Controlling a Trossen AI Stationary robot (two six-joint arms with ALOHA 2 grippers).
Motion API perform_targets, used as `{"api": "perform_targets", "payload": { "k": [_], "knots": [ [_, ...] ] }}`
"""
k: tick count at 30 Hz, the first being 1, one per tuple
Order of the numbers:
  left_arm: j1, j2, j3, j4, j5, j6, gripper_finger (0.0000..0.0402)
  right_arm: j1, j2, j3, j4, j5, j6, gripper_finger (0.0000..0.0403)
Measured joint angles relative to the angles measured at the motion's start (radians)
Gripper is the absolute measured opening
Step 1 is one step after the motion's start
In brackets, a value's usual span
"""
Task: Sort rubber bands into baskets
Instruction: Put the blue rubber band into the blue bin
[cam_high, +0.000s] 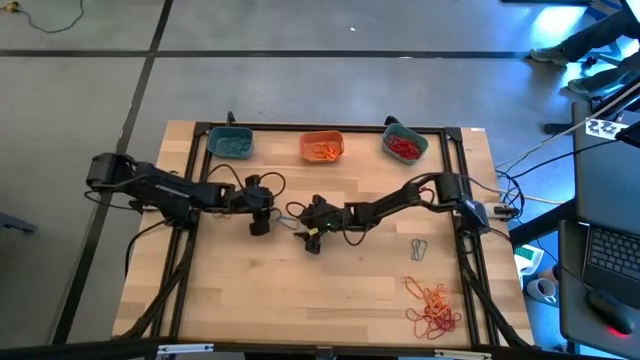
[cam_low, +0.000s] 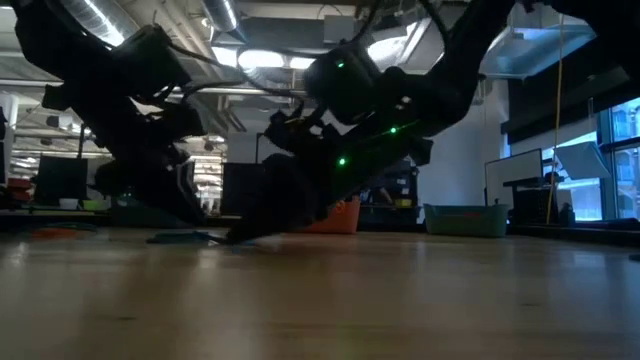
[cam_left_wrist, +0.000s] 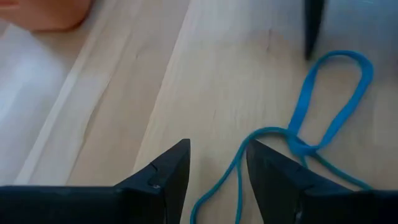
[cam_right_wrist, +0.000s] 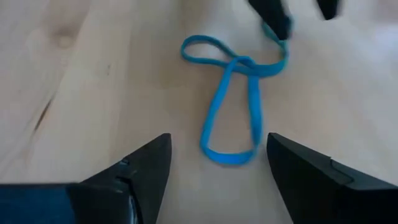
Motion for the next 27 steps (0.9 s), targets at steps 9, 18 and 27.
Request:
{"api": "perform_targets", "payload": {
  "k": [9, 18, 27],
  "knots": [
    [0.015, 0.012, -0.029, -0.002, -0.001, -0.029, 0.0155, -0.001, 0.018, 0.029, -0.057, 0.021, -0.020, 0.0151],
    [0.033, 0.011, -0.092, 0.108, 0.000, -0.024, 0.0155, 0.003, -0.001, 0.028, -0.104, 0.035, -0.118, 0.0012],
    [0.087, 0.011, -0.092, 0.084, -0.009, -0.054, 0.0155, 0.075, -0.089, 0.024, -0.343, 0.207, -0.171, 0.0006]
  ]
}}
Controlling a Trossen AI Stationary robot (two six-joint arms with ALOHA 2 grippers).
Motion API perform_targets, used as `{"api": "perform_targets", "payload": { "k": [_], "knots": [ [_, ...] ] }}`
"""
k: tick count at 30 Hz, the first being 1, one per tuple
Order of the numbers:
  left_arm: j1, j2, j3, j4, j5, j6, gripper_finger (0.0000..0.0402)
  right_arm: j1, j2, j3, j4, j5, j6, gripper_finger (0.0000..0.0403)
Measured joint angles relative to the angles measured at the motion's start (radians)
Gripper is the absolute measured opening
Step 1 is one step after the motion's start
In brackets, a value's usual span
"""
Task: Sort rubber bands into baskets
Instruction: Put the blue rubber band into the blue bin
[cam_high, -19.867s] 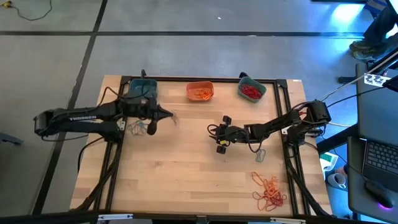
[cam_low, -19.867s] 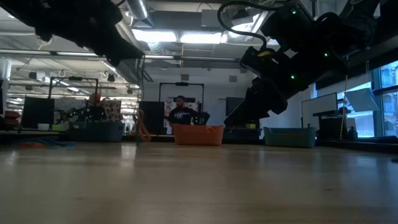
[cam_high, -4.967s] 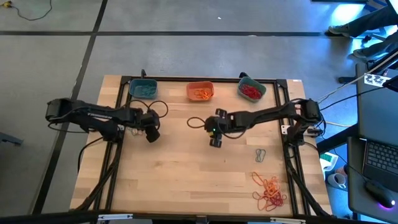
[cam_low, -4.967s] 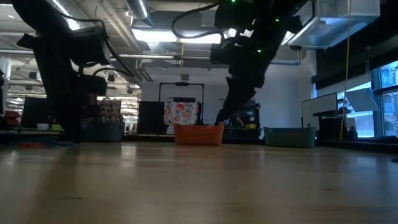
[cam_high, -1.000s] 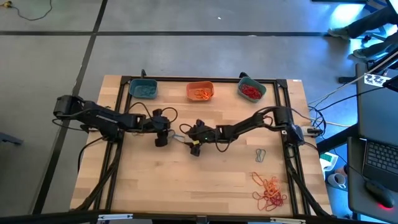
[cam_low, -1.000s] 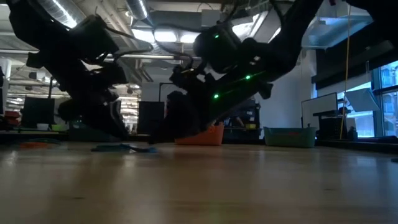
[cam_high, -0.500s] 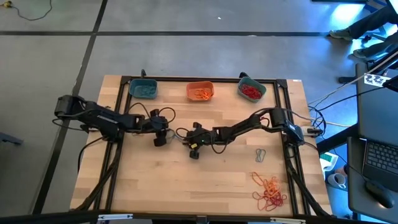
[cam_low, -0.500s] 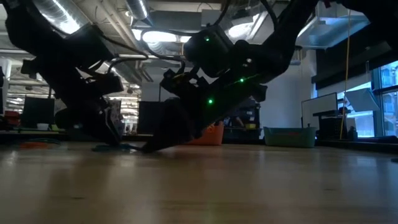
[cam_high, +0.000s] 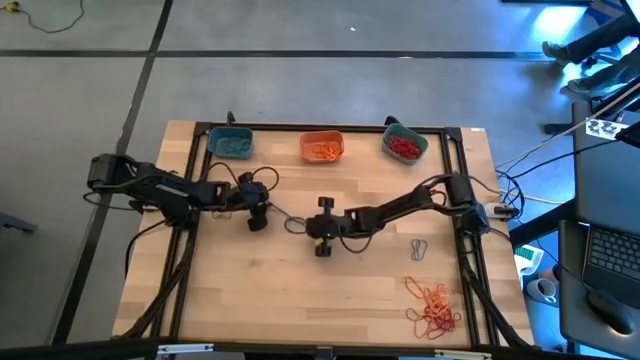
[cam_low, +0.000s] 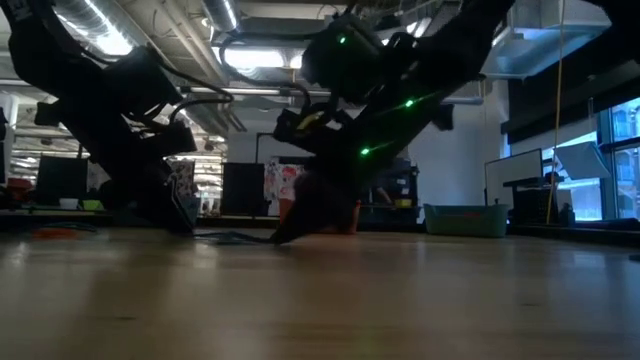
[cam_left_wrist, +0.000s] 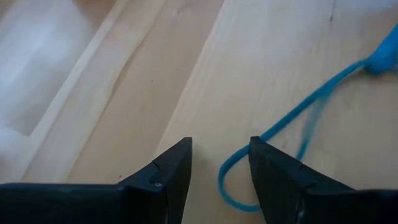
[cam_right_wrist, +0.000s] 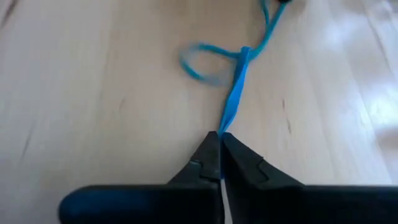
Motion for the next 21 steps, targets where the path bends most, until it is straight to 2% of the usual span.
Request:
{"api": "perform_targets", "payload": {
  "k": [10, 21],
  "knots": [
    [0.003, 0.000, -0.001, -0.017, -0.020, -0.021, 0.0155, 0.088, -0.139, -0.001, -0.309, 0.052, 0.021, 0.0003],
    [0.001, 0.002, -0.003, -0.001, -0.023, -0.017, 0.0155, 0.101, -0.264, 0.000, -0.567, 0.096, 0.097, 0.0004]
  ]
}}
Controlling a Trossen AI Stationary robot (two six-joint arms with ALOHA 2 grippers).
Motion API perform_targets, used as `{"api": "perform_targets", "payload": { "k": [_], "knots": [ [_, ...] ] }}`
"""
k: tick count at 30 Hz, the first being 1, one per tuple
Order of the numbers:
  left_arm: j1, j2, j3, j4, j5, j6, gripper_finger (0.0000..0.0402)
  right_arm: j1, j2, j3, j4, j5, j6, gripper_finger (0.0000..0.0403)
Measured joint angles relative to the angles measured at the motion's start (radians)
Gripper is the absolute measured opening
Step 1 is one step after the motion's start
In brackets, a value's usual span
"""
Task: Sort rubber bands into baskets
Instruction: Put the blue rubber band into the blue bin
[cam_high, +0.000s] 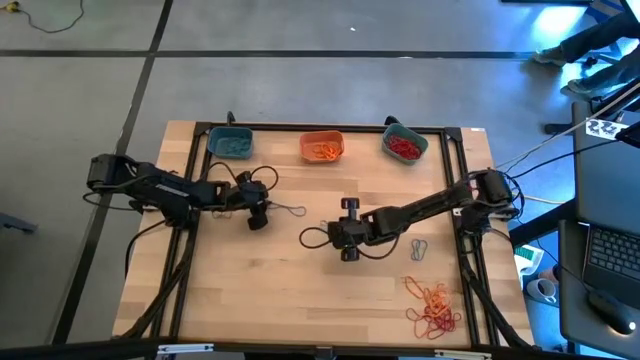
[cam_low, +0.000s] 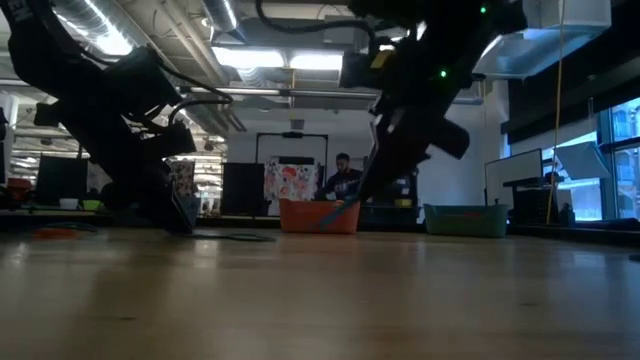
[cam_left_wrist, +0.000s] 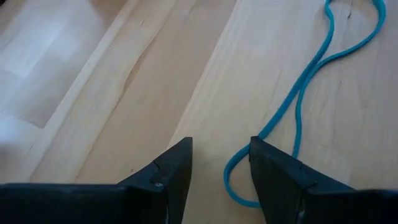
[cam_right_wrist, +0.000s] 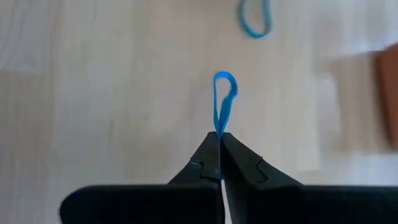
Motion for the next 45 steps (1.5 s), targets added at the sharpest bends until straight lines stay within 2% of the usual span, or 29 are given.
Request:
{"api": "perform_targets", "payload": {
  "k": [5, 11, 16, 19, 29, 35, 37, 41, 45],
  "knots": [
    [-0.038, -0.008, 0.009, 0.029, 0.012, 0.035, 0.0155, 0.000, -0.049, 0.000, -0.026, 0.068, 0.010, 0.0007],
    [-0.099, -0.067, 0.066, 0.048, 0.020, 0.072, 0.0155, -0.015, -0.067, 0.001, 0.065, 0.077, 0.002, 0.0006],
    [-0.143, -0.078, 0.081, 0.152, 0.103, 0.114, 0.0155, -0.049, -0.059, 0.001, 0.129, 0.077, 0.001, 0.0006],
    [-0.163, -0.076, 0.082, 0.219, 0.152, 0.157, 0.0155, -0.062, -0.053, 0.000, 0.203, 0.058, -0.024, 0.0005],
    [-0.189, -0.076, 0.083, 0.350, 0.154, 0.262, 0.0155, -0.066, 0.017, -0.003, 0.421, 0.038, -0.098, 0.0005],
    [-0.189, -0.076, 0.083, 0.352, 0.234, 0.263, 0.0155, -0.072, 0.037, -0.003, 0.535, 0.039, -0.130, 0.0005],
    [-0.189, -0.076, 0.083, 0.352, 0.235, 0.263, 0.0155, -0.072, 0.040, -0.003, 0.559, 0.036, -0.141, 0.0005],
    [-0.187, -0.076, 0.083, 0.353, 0.235, 0.267, 0.0153, -0.073, 0.040, -0.003, 0.616, -0.040, -0.176, 0.0005],
    [-0.187, -0.076, 0.083, 0.352, 0.235, 0.270, 0.0129, -0.072, 0.040, -0.003, 0.632, -0.056, -0.176, 0.0005]
  ]
}}
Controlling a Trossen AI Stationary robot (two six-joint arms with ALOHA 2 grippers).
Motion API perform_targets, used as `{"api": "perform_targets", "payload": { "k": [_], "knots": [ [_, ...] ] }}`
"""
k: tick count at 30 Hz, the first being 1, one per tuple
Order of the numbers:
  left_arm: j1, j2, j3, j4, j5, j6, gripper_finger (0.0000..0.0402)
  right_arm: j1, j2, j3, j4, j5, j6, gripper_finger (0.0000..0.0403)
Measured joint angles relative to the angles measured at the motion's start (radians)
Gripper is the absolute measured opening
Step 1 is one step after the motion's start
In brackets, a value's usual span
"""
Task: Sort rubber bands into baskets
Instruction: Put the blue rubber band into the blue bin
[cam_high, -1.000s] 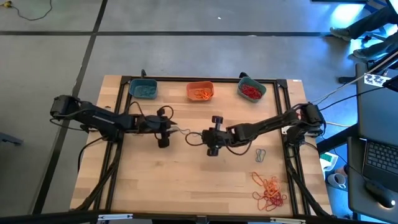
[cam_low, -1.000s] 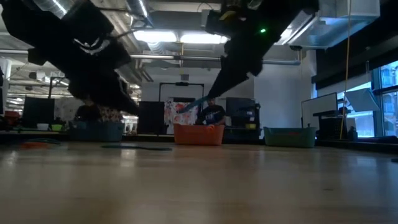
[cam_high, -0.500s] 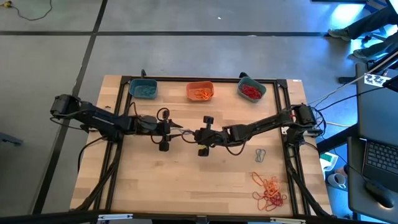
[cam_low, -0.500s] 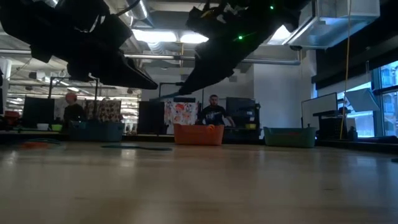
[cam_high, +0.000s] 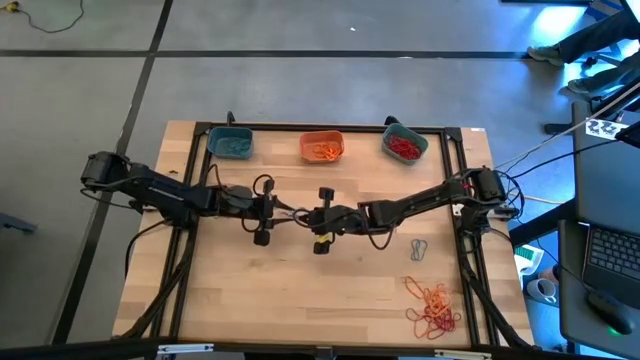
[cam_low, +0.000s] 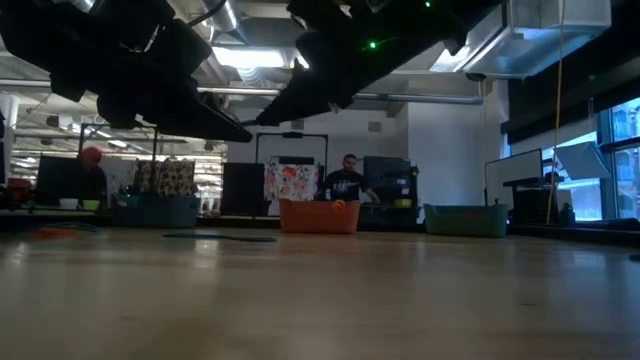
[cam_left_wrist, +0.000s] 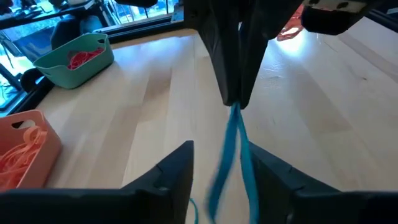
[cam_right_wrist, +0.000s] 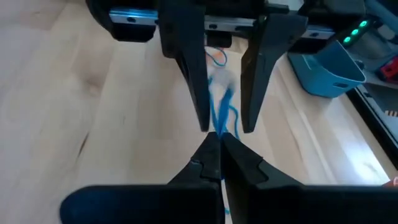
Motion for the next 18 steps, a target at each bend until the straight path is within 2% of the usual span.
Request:
{"api": "perform_targets", "payload": {
  "k": [9, 11, 14, 18],
  "knots": [
    [0.000, -0.001, 0.000, 0.011, 0.013, 0.000, 0.0014, -0.013, 0.000, 0.000, -0.008, 0.014, 0.028, 0.0005],
    [0.000, -0.001, 0.000, 0.019, 0.013, 0.000, 0.0006, -0.018, 0.000, 0.000, -0.005, 0.024, 0.066, 0.0008],
    [0.000, -0.001, 0.000, 0.023, 0.013, -0.001, 0.0010, -0.022, 0.000, 0.000, -0.017, 0.013, 0.088, 0.0035],
    [0.000, -0.004, 0.000, 0.023, 0.011, -0.001, 0.0004, -0.018, -0.008, 0.000, -0.037, 0.009, 0.082, 0.0101]
  ]
}}
